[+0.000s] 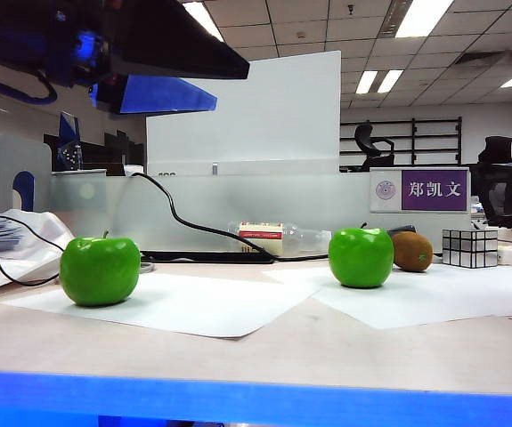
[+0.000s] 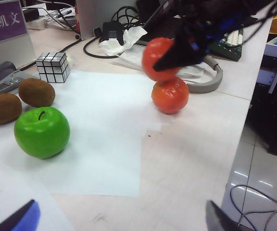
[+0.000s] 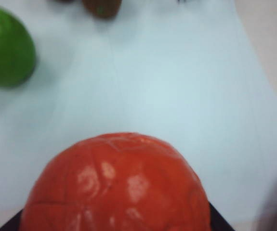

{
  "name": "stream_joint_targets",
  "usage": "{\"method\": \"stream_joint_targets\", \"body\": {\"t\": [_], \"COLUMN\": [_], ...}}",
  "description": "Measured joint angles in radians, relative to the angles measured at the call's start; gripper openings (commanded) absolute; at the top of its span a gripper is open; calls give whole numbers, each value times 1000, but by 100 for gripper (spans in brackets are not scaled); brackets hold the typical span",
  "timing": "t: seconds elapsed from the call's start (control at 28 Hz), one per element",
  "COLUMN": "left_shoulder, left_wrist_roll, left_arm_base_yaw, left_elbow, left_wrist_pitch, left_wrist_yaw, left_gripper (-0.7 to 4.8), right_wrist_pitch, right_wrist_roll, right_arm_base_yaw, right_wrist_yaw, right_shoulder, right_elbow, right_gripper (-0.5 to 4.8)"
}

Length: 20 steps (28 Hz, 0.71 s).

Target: Put the same fruits together.

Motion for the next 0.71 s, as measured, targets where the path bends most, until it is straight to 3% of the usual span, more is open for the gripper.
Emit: {"method": "stream_joint_targets", "body": {"t": [0.36,0.71], "left_shoulder": [0,0], "left_wrist_roll": [0,0], "left_arm_base_yaw": [0,1], "left_elbow": [0,0], "left_wrist_pitch": [0,2], "left_wrist_yaw": [0,-7], "left_gripper": [479,479], "right_wrist_pitch": [95,130], "right_wrist_roll": [-48,-49], "right_arm_base_yaw": [-1,-1], "right_wrist_yaw": [1,38], "right_shoulder": [253,409], "right_elbow": [169,177], "right_gripper": [-7,-7]}}
